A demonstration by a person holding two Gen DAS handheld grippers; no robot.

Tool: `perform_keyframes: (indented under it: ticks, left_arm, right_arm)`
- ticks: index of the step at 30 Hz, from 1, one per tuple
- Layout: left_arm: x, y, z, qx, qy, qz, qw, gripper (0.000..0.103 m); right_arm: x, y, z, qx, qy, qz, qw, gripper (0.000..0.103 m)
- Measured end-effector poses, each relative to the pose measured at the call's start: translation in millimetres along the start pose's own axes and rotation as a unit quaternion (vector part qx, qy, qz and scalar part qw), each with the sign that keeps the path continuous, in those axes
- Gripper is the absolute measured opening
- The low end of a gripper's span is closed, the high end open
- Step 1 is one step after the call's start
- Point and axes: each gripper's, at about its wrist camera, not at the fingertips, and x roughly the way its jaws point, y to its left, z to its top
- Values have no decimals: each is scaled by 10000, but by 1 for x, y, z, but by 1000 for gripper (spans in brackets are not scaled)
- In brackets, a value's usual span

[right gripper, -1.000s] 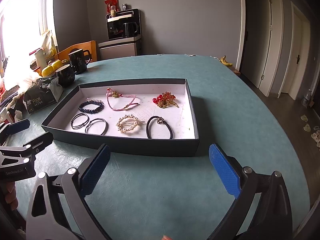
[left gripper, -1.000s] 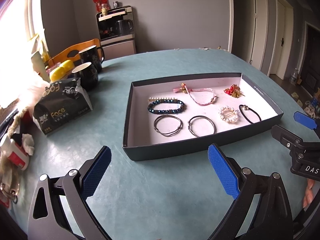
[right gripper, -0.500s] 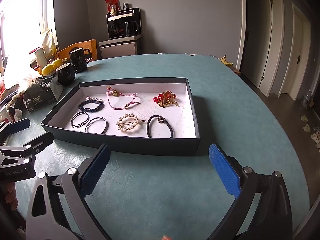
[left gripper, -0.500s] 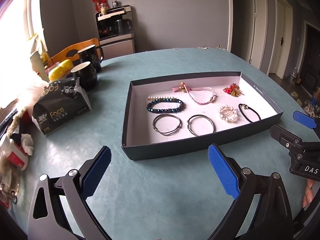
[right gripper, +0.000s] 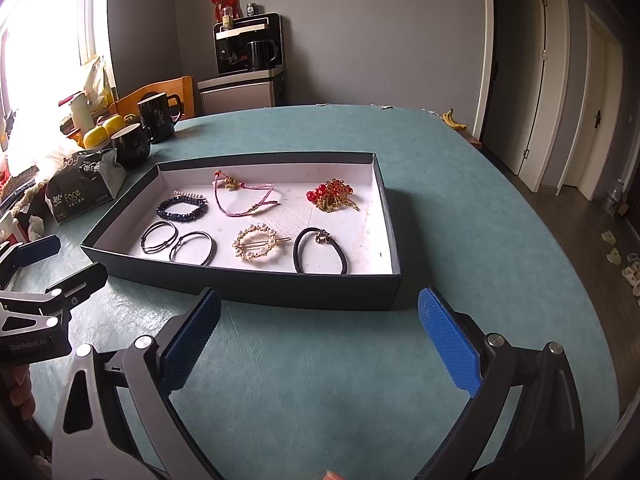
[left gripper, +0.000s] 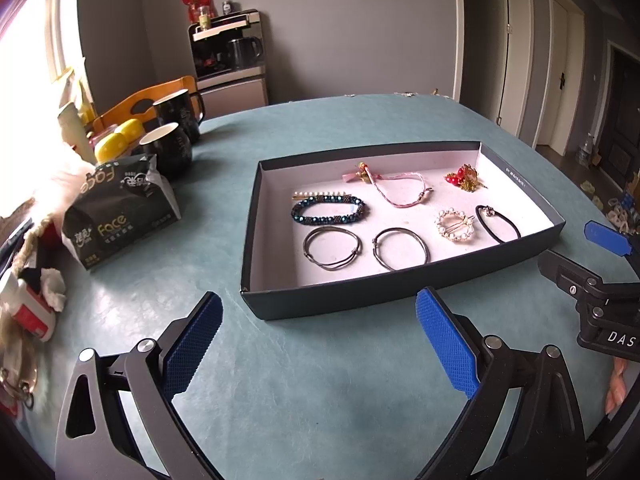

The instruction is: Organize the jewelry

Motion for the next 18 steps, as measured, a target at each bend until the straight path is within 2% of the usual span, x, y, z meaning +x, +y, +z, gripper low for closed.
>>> perform_keyframes:
  ticks: [18]
  left_arm:
    - [3,2,0,-11,41,-23,10000,99]
  right_arm:
    - [0,2,2,-96,25,-31,9999,98]
